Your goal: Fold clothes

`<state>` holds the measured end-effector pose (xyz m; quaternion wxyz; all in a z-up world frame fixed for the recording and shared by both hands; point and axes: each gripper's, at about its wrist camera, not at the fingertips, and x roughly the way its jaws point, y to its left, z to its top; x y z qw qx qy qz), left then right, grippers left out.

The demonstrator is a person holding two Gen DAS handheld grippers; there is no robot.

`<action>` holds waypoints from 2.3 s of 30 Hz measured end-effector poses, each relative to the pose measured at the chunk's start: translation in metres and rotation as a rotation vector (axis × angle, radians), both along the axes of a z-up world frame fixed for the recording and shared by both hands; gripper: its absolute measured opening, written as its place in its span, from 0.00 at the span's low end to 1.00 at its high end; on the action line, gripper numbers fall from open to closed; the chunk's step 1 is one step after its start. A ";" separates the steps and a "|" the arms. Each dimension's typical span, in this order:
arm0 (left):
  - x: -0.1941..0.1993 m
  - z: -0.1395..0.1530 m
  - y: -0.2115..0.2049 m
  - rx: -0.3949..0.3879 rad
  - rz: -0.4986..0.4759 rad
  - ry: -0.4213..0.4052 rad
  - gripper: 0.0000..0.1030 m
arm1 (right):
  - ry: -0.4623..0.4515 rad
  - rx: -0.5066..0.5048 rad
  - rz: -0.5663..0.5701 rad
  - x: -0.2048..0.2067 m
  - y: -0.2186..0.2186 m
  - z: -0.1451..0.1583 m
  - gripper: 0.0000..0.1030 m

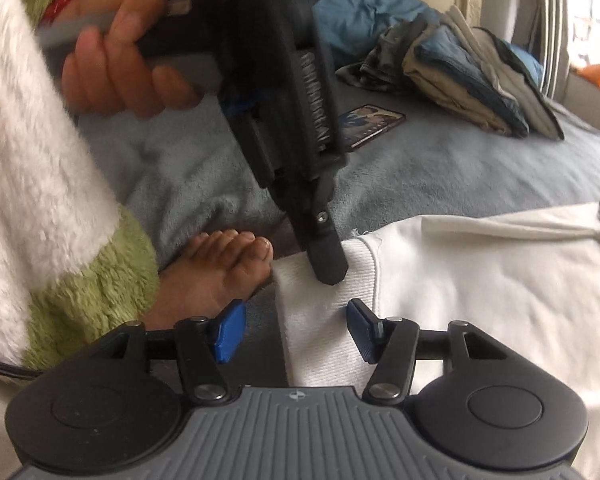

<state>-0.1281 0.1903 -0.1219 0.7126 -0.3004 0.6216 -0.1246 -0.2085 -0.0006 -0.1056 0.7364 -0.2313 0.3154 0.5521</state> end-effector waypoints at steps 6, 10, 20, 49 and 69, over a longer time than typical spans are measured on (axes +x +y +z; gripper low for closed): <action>-0.002 -0.002 0.003 -0.057 0.035 -0.007 0.02 | -0.072 -0.028 -0.019 -0.007 0.007 -0.005 0.39; -0.004 -0.002 0.006 -0.101 0.061 -0.039 0.03 | -0.037 -0.010 -0.058 0.000 0.002 -0.004 0.18; 0.002 -0.013 0.019 -0.142 0.171 -0.021 0.33 | 0.003 0.018 -0.098 0.009 -0.005 0.000 0.12; 0.010 -0.015 -0.033 0.167 -0.091 -0.084 0.13 | 0.227 0.113 -0.286 0.045 -0.074 0.012 0.40; 0.013 -0.010 -0.061 0.294 -0.285 -0.123 0.16 | 0.536 0.390 -1.459 0.072 -0.399 0.000 0.42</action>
